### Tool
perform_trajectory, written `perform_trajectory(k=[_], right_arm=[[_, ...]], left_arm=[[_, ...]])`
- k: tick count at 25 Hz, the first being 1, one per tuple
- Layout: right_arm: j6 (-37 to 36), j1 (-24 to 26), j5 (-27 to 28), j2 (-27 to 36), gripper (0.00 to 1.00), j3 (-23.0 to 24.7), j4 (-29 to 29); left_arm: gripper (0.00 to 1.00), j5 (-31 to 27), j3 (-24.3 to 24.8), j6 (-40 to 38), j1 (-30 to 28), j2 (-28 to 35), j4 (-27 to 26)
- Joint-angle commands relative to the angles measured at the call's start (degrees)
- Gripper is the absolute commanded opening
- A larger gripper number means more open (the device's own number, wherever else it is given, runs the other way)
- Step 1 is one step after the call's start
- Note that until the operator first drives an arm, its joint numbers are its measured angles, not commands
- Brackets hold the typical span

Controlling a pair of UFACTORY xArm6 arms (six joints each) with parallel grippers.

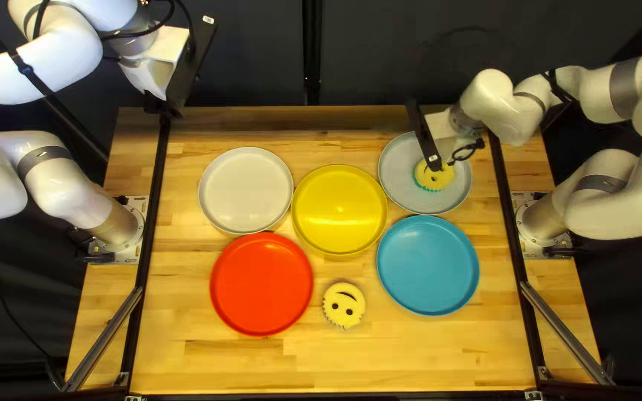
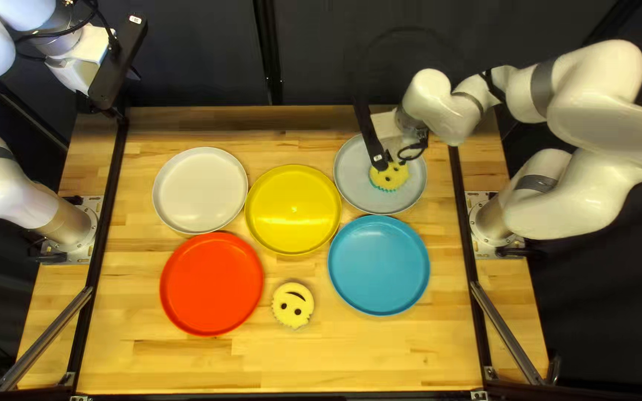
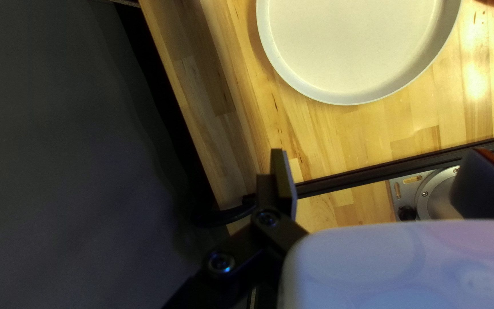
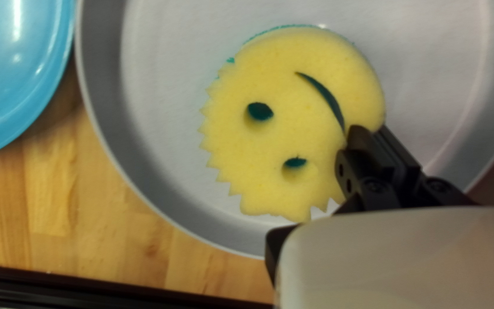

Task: Pick up sponge and scrub the plate

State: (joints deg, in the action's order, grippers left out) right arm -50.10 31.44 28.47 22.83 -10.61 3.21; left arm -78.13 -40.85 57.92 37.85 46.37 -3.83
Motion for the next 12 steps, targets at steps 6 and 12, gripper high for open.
perform_trajectory(k=[6,12], right_arm=[[-4.4,2.6,-1.8,-10.6,0.00,-9.0,2.5],[-6.4,4.2,-0.5,-17.4,0.00,-16.5,4.0]], left_arm=[[1.00,0.0,0.0,0.0,0.0,0.0,0.0],[1.00,0.0,0.0,0.0,0.0,0.0,0.0]])
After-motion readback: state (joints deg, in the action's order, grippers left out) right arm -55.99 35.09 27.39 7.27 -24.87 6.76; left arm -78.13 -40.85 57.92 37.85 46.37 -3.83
